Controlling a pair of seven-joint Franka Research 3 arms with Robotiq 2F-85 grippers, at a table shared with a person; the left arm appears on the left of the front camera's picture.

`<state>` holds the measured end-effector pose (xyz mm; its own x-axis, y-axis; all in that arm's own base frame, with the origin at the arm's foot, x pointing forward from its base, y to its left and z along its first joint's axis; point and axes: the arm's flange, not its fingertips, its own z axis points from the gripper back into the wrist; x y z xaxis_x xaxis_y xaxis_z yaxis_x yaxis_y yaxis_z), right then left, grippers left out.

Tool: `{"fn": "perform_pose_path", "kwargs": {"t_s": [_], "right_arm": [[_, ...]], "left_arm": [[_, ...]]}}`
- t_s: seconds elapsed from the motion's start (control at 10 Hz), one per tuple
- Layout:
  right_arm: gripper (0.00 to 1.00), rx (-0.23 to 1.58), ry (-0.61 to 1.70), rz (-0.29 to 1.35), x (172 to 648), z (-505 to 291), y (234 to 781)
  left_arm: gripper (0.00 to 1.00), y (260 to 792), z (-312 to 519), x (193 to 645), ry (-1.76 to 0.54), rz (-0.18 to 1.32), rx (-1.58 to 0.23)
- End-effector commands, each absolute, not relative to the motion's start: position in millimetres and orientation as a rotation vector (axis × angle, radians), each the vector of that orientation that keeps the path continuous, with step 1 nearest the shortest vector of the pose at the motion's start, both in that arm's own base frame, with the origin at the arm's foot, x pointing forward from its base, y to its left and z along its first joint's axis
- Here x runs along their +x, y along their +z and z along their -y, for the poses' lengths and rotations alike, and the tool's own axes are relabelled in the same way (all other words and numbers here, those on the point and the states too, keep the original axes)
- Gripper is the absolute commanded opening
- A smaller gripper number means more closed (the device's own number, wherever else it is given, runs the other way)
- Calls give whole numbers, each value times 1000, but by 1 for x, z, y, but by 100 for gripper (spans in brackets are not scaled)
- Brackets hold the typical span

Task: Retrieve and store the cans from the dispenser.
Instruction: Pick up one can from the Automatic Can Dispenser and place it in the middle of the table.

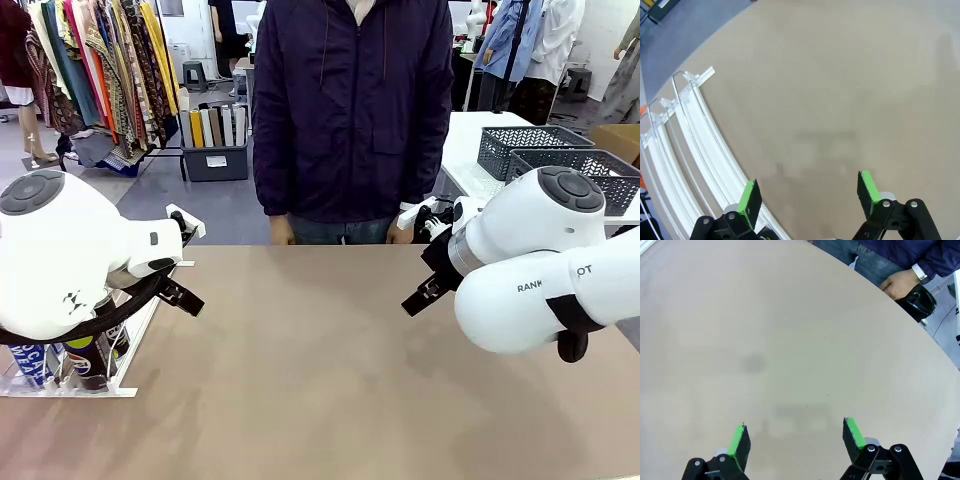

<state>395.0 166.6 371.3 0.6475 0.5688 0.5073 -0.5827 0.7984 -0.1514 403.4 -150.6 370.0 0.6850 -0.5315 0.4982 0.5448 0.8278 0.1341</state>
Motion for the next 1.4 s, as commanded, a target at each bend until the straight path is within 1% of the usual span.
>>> {"fn": "perform_pose_path", "kwargs": {"t_s": [0.0, 1.0, 1.1, 1.2, 1.3], "right_arm": [[100, 26, 655, 568, 395, -167, 371], [100, 26, 655, 568, 395, -167, 371], [100, 159, 628, 445, 391, -162, 382], [100, 295, 513, 348, 384, -159, 404], [100, 384, 391, 320, 375, -155, 431]], "left_arm": [[100, 370, 151, 403, -604, 551, -25], [100, 370, 151, 403, -603, 550, -26], [100, 383, 151, 396, -691, 434, -149], [100, 404, 154, 389, -688, 395, -271], [100, 431, 159, 384, -607, 265, -405]]}}
